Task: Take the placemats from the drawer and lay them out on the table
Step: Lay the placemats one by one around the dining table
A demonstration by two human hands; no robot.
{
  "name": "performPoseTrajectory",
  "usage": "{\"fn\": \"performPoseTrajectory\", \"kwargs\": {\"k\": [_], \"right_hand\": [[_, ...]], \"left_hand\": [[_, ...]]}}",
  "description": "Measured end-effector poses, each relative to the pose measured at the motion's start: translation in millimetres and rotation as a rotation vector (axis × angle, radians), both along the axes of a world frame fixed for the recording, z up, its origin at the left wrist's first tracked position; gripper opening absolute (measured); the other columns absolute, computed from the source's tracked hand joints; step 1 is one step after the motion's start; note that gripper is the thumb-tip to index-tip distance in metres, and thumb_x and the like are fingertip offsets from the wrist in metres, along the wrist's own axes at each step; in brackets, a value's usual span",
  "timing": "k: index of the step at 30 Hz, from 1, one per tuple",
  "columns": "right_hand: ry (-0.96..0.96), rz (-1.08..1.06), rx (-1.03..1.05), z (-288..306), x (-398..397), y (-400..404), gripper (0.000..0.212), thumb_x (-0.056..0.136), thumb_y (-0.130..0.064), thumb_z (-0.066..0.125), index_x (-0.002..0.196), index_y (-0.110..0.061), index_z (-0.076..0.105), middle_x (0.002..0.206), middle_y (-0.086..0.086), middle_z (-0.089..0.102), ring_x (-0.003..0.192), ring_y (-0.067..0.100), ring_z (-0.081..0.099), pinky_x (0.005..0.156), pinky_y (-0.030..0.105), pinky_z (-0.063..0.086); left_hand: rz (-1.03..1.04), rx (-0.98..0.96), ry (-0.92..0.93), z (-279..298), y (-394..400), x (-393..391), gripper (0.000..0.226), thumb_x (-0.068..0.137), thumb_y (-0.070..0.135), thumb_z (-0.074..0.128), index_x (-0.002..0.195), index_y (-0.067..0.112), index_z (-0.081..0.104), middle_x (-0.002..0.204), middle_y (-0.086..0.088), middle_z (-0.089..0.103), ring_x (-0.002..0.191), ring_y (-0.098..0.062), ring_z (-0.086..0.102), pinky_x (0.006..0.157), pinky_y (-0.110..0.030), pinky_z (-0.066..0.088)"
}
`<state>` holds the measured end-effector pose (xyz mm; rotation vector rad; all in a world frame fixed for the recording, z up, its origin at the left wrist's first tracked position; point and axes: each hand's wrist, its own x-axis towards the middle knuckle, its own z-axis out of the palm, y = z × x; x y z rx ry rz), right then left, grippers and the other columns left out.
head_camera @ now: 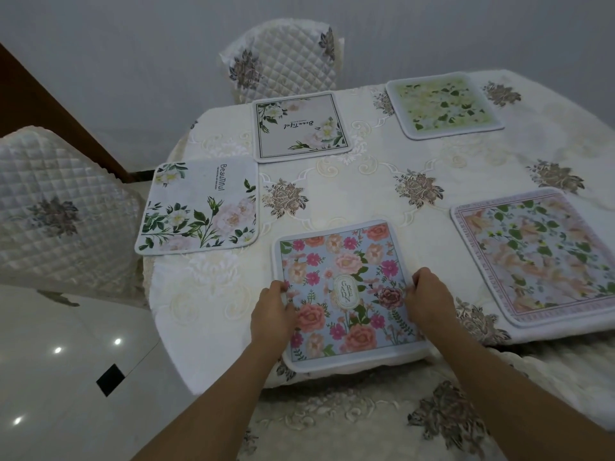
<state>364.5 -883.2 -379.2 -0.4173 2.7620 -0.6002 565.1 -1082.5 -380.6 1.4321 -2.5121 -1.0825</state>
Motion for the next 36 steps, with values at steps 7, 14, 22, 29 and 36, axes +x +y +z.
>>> {"fn": "performPoseTrajectory", "kwargs": {"k": [7,14,22,29,36], "right_hand": [[-0.01,0.049,-0.011,-1,9,0,0.021,0.089,-0.012,0.058,0.109,-0.006,0.05,0.096,0.005,0.046,0.084,0.022,0.046,0.069,0.034,0.042],[-0.005,0.055,0.069,6,13,-2,0.037,0.092,-0.016,0.055,0.127,-0.006,0.05,0.115,0.015,0.051,0.104,0.03,0.05,0.08,0.04,0.046],[0.048,0.155,0.036,23,33,-37,0.052,0.093,-0.027,0.051,0.141,-0.01,0.039,0.143,0.012,0.043,0.125,0.03,0.041,0.099,0.046,0.04],[0.047,0.331,-0.015,62,55,-98,0.06,0.099,-0.039,0.043,0.151,-0.016,0.026,0.159,0.007,0.021,0.146,0.027,0.017,0.117,0.042,0.018],[0.139,0.338,-0.074,113,86,-158,0.062,0.099,-0.044,0.043,0.152,-0.017,0.025,0.16,0.006,0.018,0.147,0.025,0.015,0.118,0.039,0.013]], "left_hand": [[-0.11,-0.044,-0.062,1,-6,9,0.034,0.095,0.025,0.057,0.127,0.023,0.047,0.112,0.0,0.054,0.082,-0.011,0.052,0.067,-0.025,0.041],[-0.146,-0.039,-0.098,4,-9,9,0.036,0.094,0.028,0.057,0.128,0.023,0.046,0.113,-0.002,0.054,0.087,-0.014,0.056,0.07,-0.026,0.044],[-0.165,-0.189,-0.087,20,-26,11,0.045,0.097,0.041,0.048,0.136,0.019,0.047,0.136,-0.004,0.048,0.119,-0.023,0.047,0.094,-0.038,0.044],[-0.244,-0.325,-0.085,62,-67,12,0.051,0.101,0.045,0.036,0.146,0.022,0.038,0.156,-0.006,0.03,0.141,-0.025,0.029,0.112,-0.043,0.027],[-0.302,-0.422,-0.019,113,-130,27,0.052,0.1,0.048,0.035,0.146,0.024,0.039,0.158,-0.006,0.028,0.144,-0.024,0.025,0.115,-0.043,0.02]]}}
